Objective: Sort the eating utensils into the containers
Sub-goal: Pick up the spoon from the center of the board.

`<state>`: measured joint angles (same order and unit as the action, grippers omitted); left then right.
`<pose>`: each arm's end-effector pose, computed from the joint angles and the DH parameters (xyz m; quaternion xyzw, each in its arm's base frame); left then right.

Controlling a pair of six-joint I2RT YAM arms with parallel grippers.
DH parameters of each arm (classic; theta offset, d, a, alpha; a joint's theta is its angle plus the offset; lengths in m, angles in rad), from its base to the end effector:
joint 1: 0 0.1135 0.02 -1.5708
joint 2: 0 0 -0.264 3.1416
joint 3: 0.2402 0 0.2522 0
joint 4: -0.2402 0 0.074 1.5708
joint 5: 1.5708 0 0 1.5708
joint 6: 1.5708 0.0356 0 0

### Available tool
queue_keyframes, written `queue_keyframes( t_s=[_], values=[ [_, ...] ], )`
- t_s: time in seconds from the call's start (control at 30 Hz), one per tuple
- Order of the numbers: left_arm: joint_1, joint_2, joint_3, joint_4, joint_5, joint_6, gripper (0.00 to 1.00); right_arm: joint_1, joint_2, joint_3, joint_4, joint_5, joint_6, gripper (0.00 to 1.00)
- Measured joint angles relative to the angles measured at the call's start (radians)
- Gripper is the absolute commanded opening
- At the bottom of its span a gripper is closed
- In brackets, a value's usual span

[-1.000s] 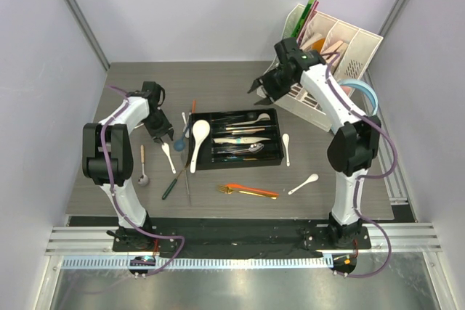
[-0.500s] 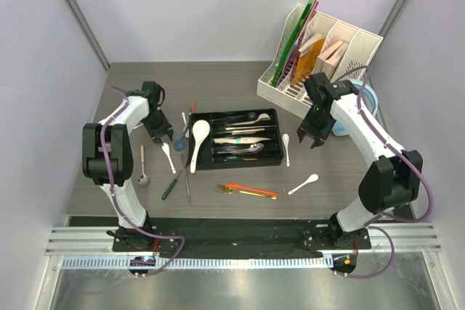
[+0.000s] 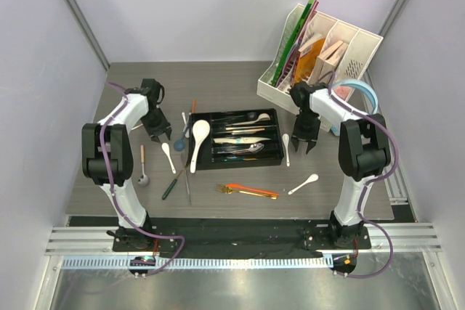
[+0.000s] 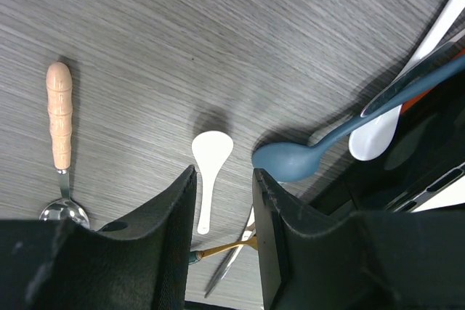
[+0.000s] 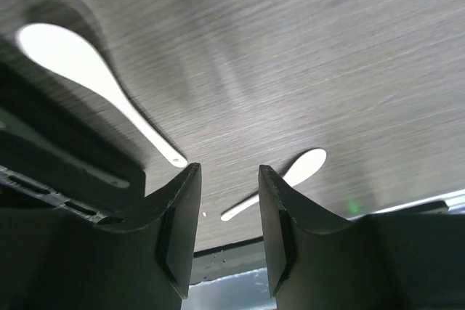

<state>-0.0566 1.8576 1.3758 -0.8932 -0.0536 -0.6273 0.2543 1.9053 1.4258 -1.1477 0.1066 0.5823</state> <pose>0.3604 -0.0185 0.1989 -0.2826 0.9539 -0.0076 0.1010 0.3354 0.0833 0.1939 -0.1615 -0.9850 0.0601 0.0041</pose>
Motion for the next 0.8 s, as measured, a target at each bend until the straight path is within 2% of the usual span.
queue_keyframes(
  t_s=[0.8],
  values=[
    [0.000,0.003,0.033,-0.024,-0.006,0.006,0.38,0.033,0.143,0.132,-0.002,-0.052,-0.109,0.44]
  ],
)
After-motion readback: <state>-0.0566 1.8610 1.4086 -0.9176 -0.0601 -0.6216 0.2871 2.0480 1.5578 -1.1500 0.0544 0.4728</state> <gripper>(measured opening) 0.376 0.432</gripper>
